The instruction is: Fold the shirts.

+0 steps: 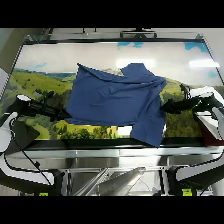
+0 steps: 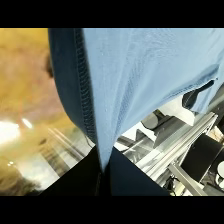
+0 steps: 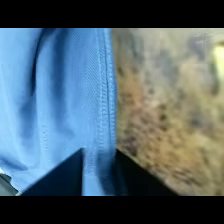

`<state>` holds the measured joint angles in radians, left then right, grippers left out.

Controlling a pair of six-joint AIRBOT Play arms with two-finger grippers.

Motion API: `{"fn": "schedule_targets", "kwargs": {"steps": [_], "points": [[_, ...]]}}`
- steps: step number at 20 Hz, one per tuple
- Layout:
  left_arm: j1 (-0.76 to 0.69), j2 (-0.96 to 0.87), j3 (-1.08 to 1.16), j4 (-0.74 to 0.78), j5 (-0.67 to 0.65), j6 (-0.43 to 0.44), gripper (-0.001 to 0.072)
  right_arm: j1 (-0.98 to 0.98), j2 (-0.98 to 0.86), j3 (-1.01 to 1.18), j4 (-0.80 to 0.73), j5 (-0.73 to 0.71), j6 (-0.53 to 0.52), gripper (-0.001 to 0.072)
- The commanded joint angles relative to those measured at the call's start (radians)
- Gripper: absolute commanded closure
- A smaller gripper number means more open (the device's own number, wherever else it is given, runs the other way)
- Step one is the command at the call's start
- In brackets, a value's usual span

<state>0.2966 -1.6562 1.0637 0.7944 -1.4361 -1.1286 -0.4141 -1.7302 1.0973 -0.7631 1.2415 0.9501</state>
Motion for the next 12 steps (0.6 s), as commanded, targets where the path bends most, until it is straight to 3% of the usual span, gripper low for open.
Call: {"fn": "schedule_targets", "kwargs": {"steps": [1,2,3,7,12], "points": [[0.001,-0.001,0.001,0.000,0.000,0.003,0.0704,0.011,-0.002,0.000,0.000,0.032,0.000,0.0592],[0.001,-0.001,0.001,0.000,0.000,0.006,0.0704,0.011,-0.002,0.000,0.000,0.035,0.000,0.0607],[0.001,-0.001,0.001,0.000,0.001,0.009,0.0704,0.011,-0.002,0.000,0.000,0.042,0.000,0.0684],[0.001,0.005,0.007,-0.032,-0.009,0.012,0.0686,0.010,0.026,0.000,0.082,0.077,-0.001,0.0691],[0.003,0.153,0.101,-0.267,-0.139,0.082,0.0686,-0.018,0.284,0.026,0.369,0.158,-0.091,0.0691]]}}
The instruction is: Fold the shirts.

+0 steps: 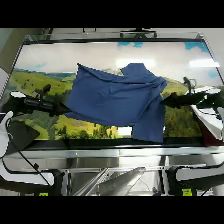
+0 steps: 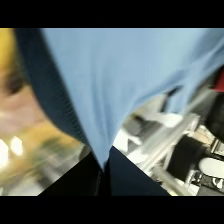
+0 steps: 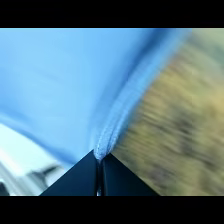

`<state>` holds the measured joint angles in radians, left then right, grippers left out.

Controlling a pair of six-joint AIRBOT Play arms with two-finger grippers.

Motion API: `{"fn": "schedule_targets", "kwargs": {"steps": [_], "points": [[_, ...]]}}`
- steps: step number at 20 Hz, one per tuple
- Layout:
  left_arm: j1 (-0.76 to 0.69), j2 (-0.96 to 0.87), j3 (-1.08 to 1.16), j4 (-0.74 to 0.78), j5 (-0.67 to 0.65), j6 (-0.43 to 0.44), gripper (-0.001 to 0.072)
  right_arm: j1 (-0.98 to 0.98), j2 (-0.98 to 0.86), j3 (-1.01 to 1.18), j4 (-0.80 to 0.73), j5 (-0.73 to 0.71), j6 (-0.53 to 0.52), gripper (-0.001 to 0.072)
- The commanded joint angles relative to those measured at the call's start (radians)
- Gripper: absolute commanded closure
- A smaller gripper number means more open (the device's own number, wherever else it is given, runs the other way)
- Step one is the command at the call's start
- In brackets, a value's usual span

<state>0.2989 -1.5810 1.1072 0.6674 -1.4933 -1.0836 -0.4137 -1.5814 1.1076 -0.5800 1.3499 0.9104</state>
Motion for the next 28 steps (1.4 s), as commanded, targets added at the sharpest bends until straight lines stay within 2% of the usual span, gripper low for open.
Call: {"fn": "schedule_targets", "kwargs": {"steps": [1,4,6,8,10,14,17,19,21,25,28], "points": [[0.001,0.122,0.101,-0.192,-0.116,0.043,0.0686,-0.041,0.226,0.022,0.282,0.050,-0.078,0.0691],[0.027,0.279,0.267,-0.426,-0.198,0.117,0.0684,-0.163,0.520,0.025,0.639,0.004,-0.179,0.0691],[0.080,0.377,0.372,-0.629,-0.233,0.157,0.0682,-0.278,0.716,0.030,0.790,-0.115,-0.208,0.0691],[0.170,0.456,0.452,-0.821,-0.262,0.163,0.0682,-0.412,0.886,0.045,0.824,-0.226,-0.208,0.0691],[0.300,0.523,0.520,-0.926,-0.301,0.151,0.0682,-0.532,1.014,0.055,0.838,-0.278,-0.208,0.0691],[0.548,0.618,0.517,-0.922,-0.328,0.134,0.0681,-0.557,1.128,0.090,0.910,-0.332,-0.312,0.0691],[0.546,0.603,0.411,-0.917,-0.291,0.164,0.0680,-0.557,1.125,0.101,0.850,-0.317,-0.332,0.0691],[0.452,0.530,0.362,-0.840,-0.276,0.172,0.0680,-0.554,1.073,0.097,0.767,-0.251,-0.292,0.0691],[0.338,0.425,0.346,-0.720,-0.246,0.203,0.0681,-0.510,0.990,0.058,0.751,-0.203,-0.290,0.0691],[0.160,0.154,0.379,-0.549,-0.134,0.205,0.0680,-0.280,0.763,-0.059,0.565,-0.245,-0.291,0.0691],[0.068,-0.093,0.493,-0.493,-0.111,0.212,0.0681,-0.092,0.509,-0.128,0.507,-0.344,-0.360,0.0691]]}}
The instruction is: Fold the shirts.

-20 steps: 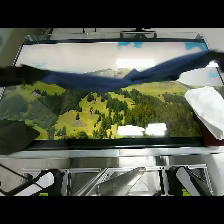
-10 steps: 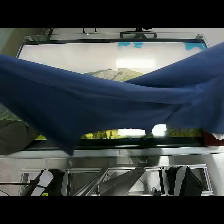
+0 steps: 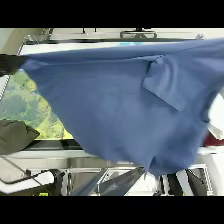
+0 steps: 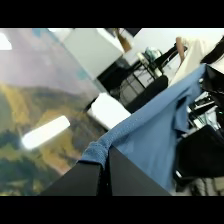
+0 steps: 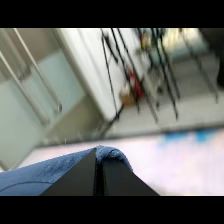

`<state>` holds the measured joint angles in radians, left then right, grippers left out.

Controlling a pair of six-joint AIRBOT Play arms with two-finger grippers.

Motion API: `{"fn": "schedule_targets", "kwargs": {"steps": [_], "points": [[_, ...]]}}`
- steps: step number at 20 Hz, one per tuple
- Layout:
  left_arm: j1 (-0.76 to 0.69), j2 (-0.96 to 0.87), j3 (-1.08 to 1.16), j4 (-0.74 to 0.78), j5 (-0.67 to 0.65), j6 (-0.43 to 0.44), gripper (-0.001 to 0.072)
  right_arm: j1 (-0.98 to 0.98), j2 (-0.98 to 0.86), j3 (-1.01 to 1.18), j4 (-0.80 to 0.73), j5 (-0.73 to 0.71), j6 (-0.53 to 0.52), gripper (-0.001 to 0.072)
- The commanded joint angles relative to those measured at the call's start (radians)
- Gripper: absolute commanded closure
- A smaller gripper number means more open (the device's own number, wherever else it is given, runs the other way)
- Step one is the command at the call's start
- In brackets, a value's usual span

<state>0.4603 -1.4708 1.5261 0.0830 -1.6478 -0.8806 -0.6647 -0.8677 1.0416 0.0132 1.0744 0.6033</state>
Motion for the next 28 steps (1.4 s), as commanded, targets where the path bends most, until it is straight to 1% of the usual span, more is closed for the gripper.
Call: {"fn": "schedule_targets", "kwargs": {"steps": [1,3,5,6,7,9,12,13,15,16,17,19,21,26,28], "points": [[-0.116,-0.293,0.131,0.095,0.045,0.008,0.0685,0.210,-0.308,-0.063,-0.079,-0.106,-0.083,0.0691],[-0.153,-0.463,0.266,0.135,0.061,-0.037,0.0685,0.277,-0.489,-0.060,-0.002,-0.199,-0.146,0.0691],[-0.177,-0.612,0.405,0.193,0.081,-0.087,0.0686,0.306,-0.680,-0.012,0.138,-0.200,-0.214,0.0691],[-0.185,-0.670,0.466,0.217,0.093,-0.111,0.0686,0.308,-0.763,0.026,0.183,-0.173,-0.215,0.0691],[-0.190,-0.722,0.521,0.229,0.109,-0.133,0.0686,0.308,-0.829,0.068,0.214,-0.146,-0.214,0.0691],[-0.186,-0.777,0.562,0.235,0.170,-0.136,0.0685,0.312,-0.936,0.158,0.246,-0.119,-0.195,0.0691],[-0.173,-0.789,0.503,0.238,0.320,-0.128,0.0680,0.319,-1.030,0.277,0.244,-0.124,-0.127,0.0691],[-0.173,-0.789,0.488,0.238,0.342,-0.117,0.0681,0.319,-1.049,0.309,0.234,-0.124,-0.101,0.0691],[-0.173,-0.791,0.500,0.240,0.327,-0.095,0.0680,0.315,-1.052,0.334,0.224,-0.124,-0.098,0.0691],[-0.173,-0.791,0.513,0.241,0.314,-0.091,0.0680,0.309,-1.050,0.335,0.206,-0.111,-0.083,0.0691],[-0.173,-0.790,0.522,0.241,0.304,-0.094,0.0681,0.300,-1.049,0.335,0.154,-0.095,-0.051,0.0691],[-0.168,-0.791,0.526,0.246,0.278,-0.097,0.0685,0.277,-1.049,0.335,-0.013,-0.077,0.050,0.0691],[-0.169,-0.790,0.512,0.304,0.259,-0.109,0.0686,0.250,-1.049,0.335,-0.142,-0.053,0.111,0.0691],[-0.208,-0.791,0.459,0.460,0.266,-0.109,0.0687,0.217,-1.049,0.335,-0.348,-0.047,0.214,0.0691],[-0.219,-0.791,0.463,0.510,0.269,-0.109,0.0687,0.219,-1.049,0.335,-0.369,-0.053,0.213,0.0691]]}}
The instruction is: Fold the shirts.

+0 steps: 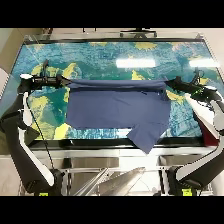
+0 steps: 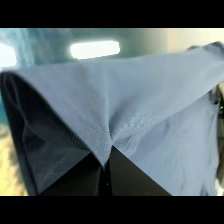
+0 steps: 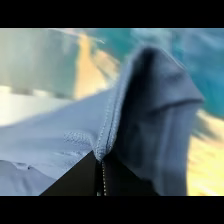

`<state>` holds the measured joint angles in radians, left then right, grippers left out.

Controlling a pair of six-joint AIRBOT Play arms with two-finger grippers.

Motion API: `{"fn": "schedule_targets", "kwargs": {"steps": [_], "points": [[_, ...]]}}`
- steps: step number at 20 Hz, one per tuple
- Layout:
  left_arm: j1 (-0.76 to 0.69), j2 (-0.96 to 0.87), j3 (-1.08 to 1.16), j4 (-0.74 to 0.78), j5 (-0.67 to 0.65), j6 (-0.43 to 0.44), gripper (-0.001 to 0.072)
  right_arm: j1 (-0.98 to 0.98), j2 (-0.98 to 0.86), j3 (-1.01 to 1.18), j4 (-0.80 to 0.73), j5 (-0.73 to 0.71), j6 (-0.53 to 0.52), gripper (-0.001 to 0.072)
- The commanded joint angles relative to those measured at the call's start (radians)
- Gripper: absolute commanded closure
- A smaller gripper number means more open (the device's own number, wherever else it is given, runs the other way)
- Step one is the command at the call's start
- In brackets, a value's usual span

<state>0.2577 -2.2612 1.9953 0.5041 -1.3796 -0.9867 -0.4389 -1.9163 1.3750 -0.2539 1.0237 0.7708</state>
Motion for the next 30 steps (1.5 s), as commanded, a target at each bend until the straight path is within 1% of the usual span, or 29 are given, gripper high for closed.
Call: {"fn": "schedule_targets", "kwargs": {"steps": [1,3,4,5,6,8,10,11,12,13,14,15,17,20,21,23,26,29,30], "points": [[-0.018,0.000,-0.003,0.099,0.004,-0.011,0.0688,-0.006,-0.001,0.001,-0.102,-0.012,0.045,0.0691],[-0.018,0.000,0.013,0.099,-0.005,-0.021,0.0685,-0.006,-0.001,0.001,-0.102,-0.027,0.046,0.0690],[-0.018,0.000,0.031,0.099,-0.027,-0.024,0.0683,-0.006,-0.001,0.001,-0.102,-0.024,0.046,0.0628],[-0.018,0.000,0.053,0.099,-0.054,-0.034,0.0582,-0.008,0.000,0.002,-0.101,-0.015,0.050,0.0423],[-0.013,0.001,0.080,0.099,-0.089,-0.063,0.0375,-0.012,0.005,0.002,-0.103,0.003,0.071,0.0403],[0.011,0.023,0.108,0.116,-0.168,-0.129,0.0369,-0.034,0.037,0.002,-0.112,0.053,0.102,0.0405],[0.051,0.072,0.103,0.212,-0.229,-0.218,0.0370,-0.072,0.097,0.001,-0.154,0.115,0.154,0.0418],[0.073,0.110,0.069,0.256,-0.246,-0.244,0.0371,-0.090,0.130,0.001,-0.158,0.165,0.158,0.0418],[0.096,0.157,0.007,0.269,-0.256,-0.250,0.0372,-0.108,0.168,0.001,-0.158,0.224,0.158,0.0419],[0.118,0.201,-0.064,0.270,-0.269,-0.251,0.0372,-0.121,0.206,0.001,-0.172,0.281,0.162,0.0473],[0.137,0.243,-0.138,0.283,-0.276,-0.251,0.0372,-0.127,0.242,-0.001,-0.212,0.322,0.187,0.0484],[0.152,0.286,-0.224,0.307,-0.274,-0.240,0.0372,-0.127,0.280,-0.006,-0.275,0.354,0.207,0.0483],[0.171,0.370,-0.419,0.350,-0.243,-0.186,0.0372,-0.126,0.377,-0.062,-0.400,0.384,0.230,0.0483],[0.164,0.470,-0.710,0.349,-0.140,-0.045,0.0371,-0.136,0.513,-0.192,-0.429,0.376,0.223,0.0480],[0.156,0.483,-0.779,0.350,-0.116,-0.007,0.0371,-0.140,0.551,-0.232,-0.428,0.375,0.221,0.0466],[0.135,0.481,-0.856,0.340,-0.088,0.031,0.0370,-0.149,0.610,-0.292,-0.431,0.374,0.221,0.0307],[0.084,0.445,-0.877,0.333,-0.097,0.048,0.0371,-0.149,0.676,-0.354,-0.437,0.404,0.221,0.0308],[0.040,0.436,-0.877,0.334,-0.174,0.053,0.0373,-0.156,0.723,-0.397,-0.481,0.439,0.233,0.0309],[0.032,0.448,-0.877,0.333,-0.183,0.053,0.0445,-0.167,0.738,-0.411,-0.508,0.444,0.246,0.0308]]}}
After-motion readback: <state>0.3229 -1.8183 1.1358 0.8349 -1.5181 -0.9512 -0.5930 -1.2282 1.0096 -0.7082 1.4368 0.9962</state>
